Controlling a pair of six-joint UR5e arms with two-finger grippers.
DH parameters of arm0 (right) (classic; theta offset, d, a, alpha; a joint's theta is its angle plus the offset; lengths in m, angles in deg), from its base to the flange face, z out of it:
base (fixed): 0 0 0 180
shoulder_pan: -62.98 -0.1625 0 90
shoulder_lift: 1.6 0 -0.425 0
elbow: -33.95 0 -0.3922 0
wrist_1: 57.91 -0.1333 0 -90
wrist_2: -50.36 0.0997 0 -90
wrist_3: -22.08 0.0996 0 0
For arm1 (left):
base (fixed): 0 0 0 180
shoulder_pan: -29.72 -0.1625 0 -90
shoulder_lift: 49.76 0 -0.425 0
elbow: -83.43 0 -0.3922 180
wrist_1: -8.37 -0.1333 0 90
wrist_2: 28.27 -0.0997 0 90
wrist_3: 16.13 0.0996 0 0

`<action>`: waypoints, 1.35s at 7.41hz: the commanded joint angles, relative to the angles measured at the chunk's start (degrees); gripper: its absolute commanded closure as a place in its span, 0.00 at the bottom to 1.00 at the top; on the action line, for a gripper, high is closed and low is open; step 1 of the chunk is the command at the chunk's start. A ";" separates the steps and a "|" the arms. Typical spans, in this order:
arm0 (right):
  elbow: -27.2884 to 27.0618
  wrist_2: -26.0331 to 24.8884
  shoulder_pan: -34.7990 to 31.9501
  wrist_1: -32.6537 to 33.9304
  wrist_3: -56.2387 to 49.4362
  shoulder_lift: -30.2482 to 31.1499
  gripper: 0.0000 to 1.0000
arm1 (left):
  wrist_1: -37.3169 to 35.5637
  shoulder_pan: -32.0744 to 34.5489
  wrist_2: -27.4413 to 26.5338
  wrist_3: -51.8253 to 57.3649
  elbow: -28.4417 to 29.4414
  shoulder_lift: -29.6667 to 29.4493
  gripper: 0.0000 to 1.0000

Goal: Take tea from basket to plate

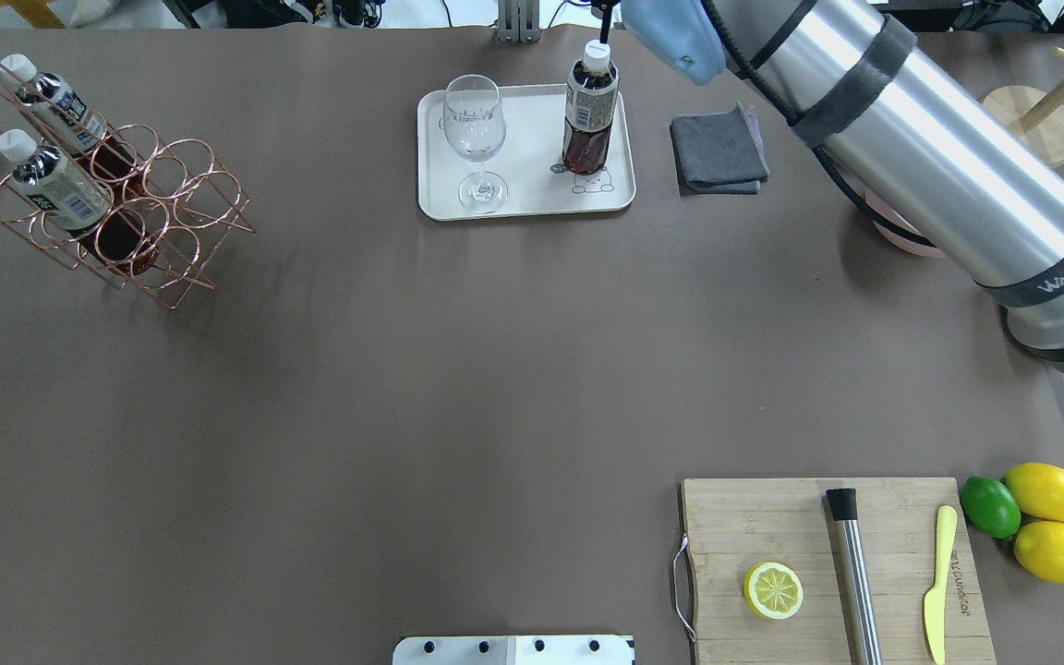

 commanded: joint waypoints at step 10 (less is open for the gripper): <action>-40.19 3.14 -30.99 25.24 -61.11 48.66 0.00 | -16.74 6.43 -2.49 1.17 10.05 -3.67 1.00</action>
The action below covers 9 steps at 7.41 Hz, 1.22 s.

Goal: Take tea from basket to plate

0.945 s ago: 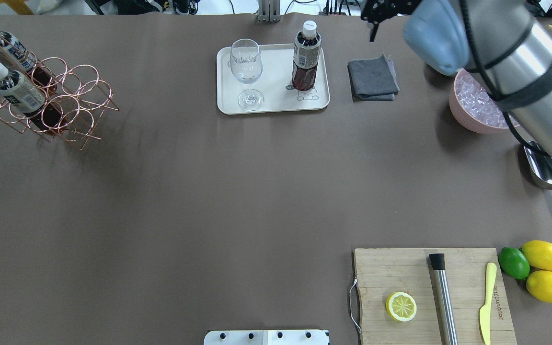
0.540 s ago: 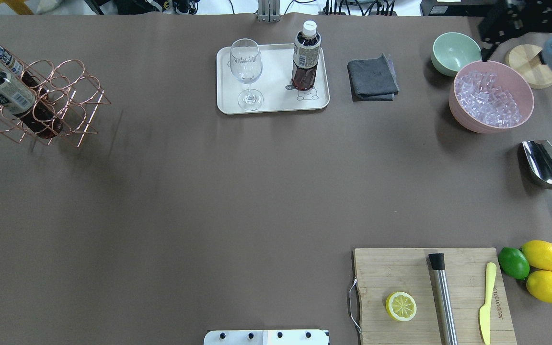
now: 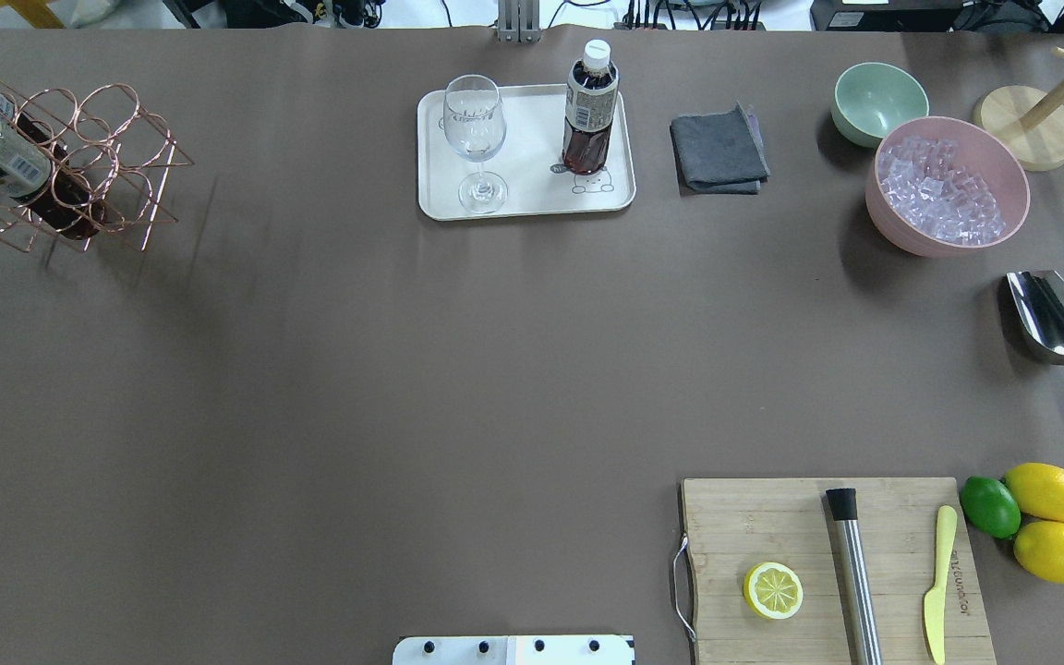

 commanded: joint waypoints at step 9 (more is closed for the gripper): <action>0.90 -1.03 -6.80 0.13 -12.67 8.05 0.00 | 0.01 1.03 -0.03 2.46 6.86 -2.33 1.00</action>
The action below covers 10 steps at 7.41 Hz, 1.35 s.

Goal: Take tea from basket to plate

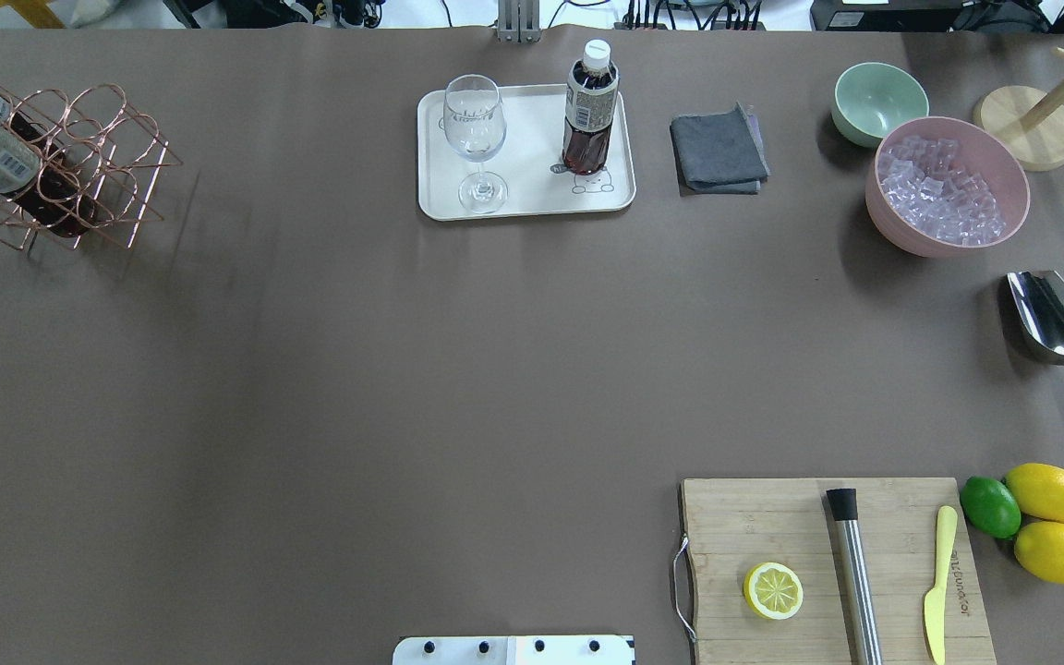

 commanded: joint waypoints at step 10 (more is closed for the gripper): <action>-0.20 0.04 -0.04 -0.17 -0.02 -0.20 0.00 | 4.29 -0.09 -0.26 2.58 -0.02 1.66 0.03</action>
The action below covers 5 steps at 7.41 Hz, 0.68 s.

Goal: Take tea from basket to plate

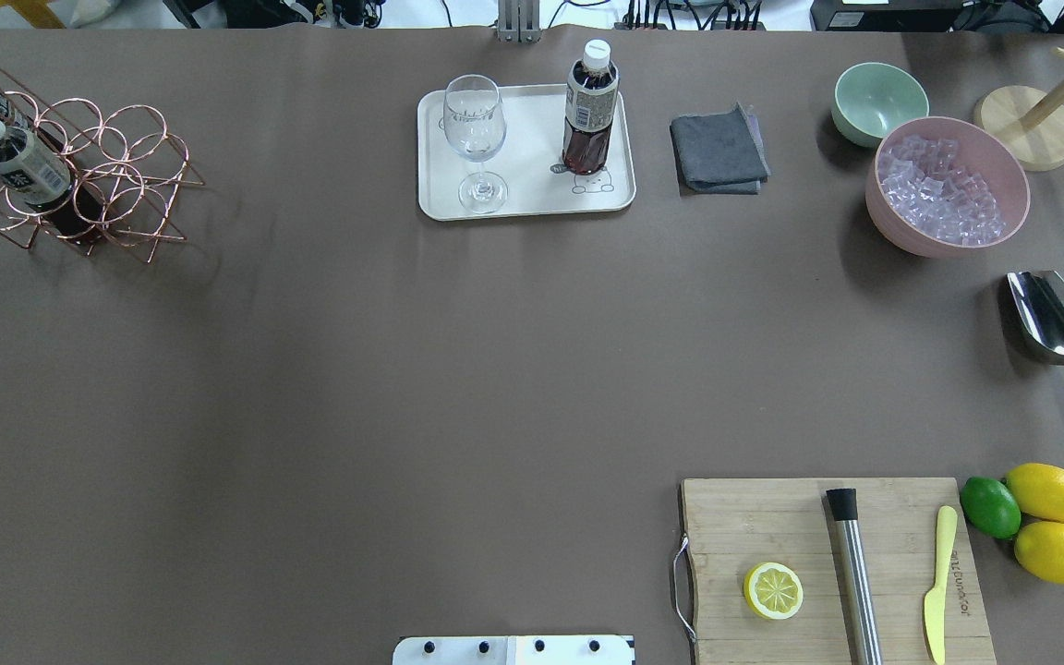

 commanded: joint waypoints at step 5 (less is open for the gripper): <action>-0.16 -0.95 -0.03 -0.08 0.00 -0.02 0.00 | 1.29 2.68 0.20 25.42 -11.20 14.52 0.03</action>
